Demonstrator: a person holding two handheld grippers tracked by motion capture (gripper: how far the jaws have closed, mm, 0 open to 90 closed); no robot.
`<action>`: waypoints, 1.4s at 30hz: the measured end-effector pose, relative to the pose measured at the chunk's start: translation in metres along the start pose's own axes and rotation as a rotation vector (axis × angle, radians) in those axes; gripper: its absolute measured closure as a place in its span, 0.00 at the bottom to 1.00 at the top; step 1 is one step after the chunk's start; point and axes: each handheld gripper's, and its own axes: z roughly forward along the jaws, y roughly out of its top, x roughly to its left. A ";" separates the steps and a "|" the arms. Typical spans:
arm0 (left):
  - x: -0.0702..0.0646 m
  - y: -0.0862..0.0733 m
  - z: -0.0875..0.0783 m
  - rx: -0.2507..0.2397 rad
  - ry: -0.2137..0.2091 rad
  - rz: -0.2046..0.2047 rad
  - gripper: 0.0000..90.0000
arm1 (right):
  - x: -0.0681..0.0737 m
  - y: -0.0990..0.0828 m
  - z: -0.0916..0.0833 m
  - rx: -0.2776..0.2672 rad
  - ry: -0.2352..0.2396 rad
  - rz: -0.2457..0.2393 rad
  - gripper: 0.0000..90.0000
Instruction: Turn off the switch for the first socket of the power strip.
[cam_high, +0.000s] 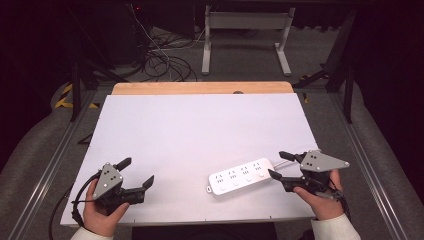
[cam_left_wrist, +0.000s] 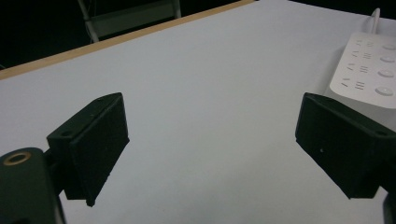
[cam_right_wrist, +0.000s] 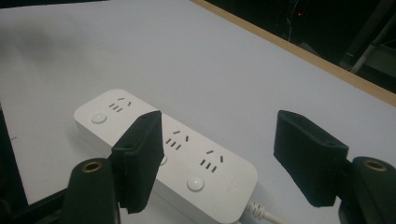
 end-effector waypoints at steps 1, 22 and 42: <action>0.000 0.000 0.000 0.000 0.000 0.000 0.11 | 0.000 0.002 0.001 -0.001 0.001 -0.005 0.37; 0.001 -0.001 0.001 0.006 -0.004 -0.002 0.11 | -0.002 0.023 0.029 0.018 0.053 -0.010 0.38; 0.001 -0.001 0.000 0.003 0.000 -0.003 0.11 | -0.005 0.035 0.029 0.141 0.133 0.026 0.88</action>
